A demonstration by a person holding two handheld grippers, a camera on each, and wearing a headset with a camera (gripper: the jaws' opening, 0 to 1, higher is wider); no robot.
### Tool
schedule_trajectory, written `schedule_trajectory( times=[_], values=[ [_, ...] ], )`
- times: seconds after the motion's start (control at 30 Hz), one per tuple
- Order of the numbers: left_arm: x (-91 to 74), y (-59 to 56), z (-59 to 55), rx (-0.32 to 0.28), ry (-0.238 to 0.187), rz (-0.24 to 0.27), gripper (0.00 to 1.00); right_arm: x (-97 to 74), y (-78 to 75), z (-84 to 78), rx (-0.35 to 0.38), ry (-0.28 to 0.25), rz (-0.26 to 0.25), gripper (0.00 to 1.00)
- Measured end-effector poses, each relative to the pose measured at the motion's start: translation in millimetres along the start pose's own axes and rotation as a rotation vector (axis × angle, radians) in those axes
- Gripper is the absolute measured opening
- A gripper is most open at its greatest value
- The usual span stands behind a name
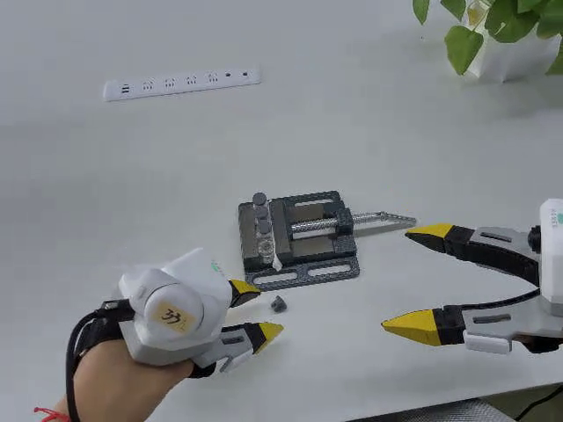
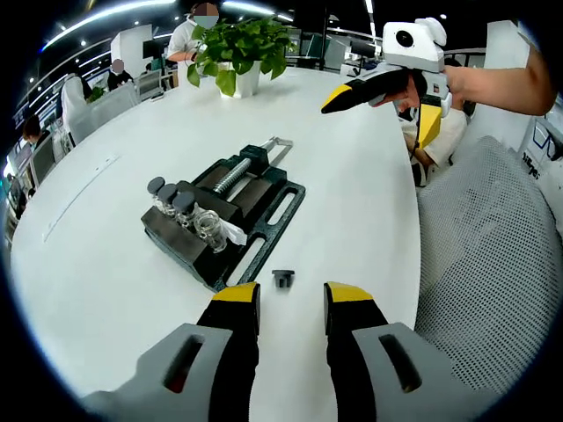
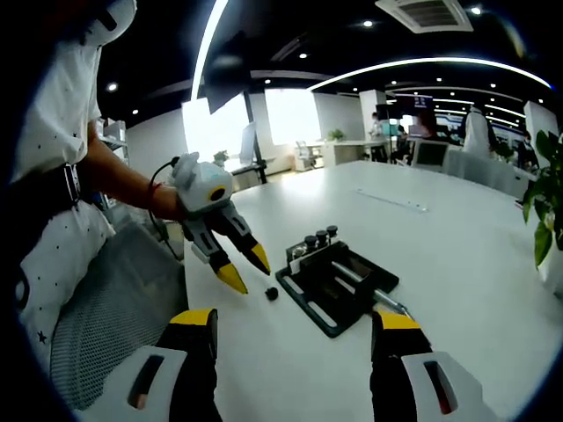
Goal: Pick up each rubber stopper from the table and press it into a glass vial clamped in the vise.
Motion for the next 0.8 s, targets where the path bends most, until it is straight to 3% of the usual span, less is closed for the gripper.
schedule_trajectory(
  times=[0.4, 0.8],
  values=[
    [14.8, 4.7, -2.1, -0.010, 0.054, 0.028, 0.13, -5.0, -3.2, -0.5, 0.001, -0.001, -0.011, 0.66],
    [21.4, 5.3, -4.8, -0.017, 0.073, 0.025, 0.11, -8.0, -5.2, 0.4, 0.004, 0.005, -0.019, 0.64]
  ],
)
Point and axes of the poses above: the centre of the closed fingertips' face, and the gripper's own axes: x roughly forward along the fingers, y roughly to its left, z roughly out of its top, the point moved 3 cm from there along -x, roughly backward along the fingers, and after that the axes turned 15 degrees about -x, right-handed, at the moved point
